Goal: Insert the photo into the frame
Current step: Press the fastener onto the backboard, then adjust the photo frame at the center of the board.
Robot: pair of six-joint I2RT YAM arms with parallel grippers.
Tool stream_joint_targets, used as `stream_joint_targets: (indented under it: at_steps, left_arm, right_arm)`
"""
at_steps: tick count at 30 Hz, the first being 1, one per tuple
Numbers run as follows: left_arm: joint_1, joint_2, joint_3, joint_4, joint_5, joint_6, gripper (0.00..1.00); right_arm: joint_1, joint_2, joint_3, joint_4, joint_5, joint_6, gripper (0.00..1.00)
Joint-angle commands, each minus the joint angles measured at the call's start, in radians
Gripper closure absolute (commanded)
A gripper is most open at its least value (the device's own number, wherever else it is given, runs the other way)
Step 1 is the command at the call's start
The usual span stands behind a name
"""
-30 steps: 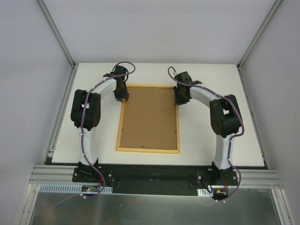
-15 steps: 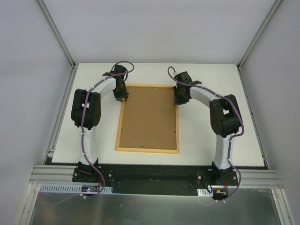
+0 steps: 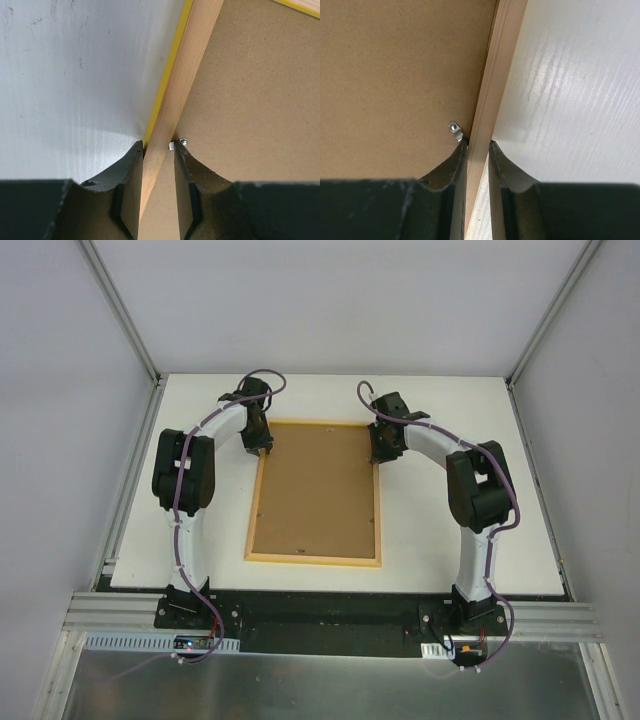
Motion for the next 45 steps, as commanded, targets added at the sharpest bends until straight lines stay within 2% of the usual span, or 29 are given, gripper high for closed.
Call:
stream_joint_targets:
  at_steps: [1, 11, 19, 21, 30, 43, 45]
  left_arm:
    - [0.032, 0.053, 0.002, -0.039, -0.062, 0.058, 1.0]
    - [0.03, 0.053, 0.002, -0.039, -0.034, 0.096, 1.0]
    - [0.027, 0.054, -0.001, -0.041, -0.029, 0.109, 1.0]
    - [0.027, 0.054, -0.001, -0.039, -0.029, 0.11, 1.0]
    - [0.027, 0.057, 0.008, -0.039, -0.006, 0.122, 1.0]
    - [0.002, 0.067, 0.034, -0.039, 0.012, 0.124, 1.0]
    - [0.002, 0.068, 0.044, -0.039, 0.011, 0.121, 1.0]
  right_arm:
    - [0.006, 0.001, -0.01, -0.032, -0.018, -0.034, 0.84]
    - [0.032, -0.004, -0.006, -0.02, -0.004, -0.081, 0.63]
    - [0.032, 0.047, 0.039, -0.033, 0.009, -0.081, 0.57]
    - [0.032, 0.067, 0.056, -0.044, 0.051, -0.075, 0.62]
    - [0.029, 0.119, 0.097, -0.047, 0.048, -0.065, 0.65]
    - [0.033, 0.118, 0.091, -0.052, 0.056, 0.0, 0.99]
    - [0.038, 0.096, 0.065, -0.058, 0.058, 0.011, 1.0]
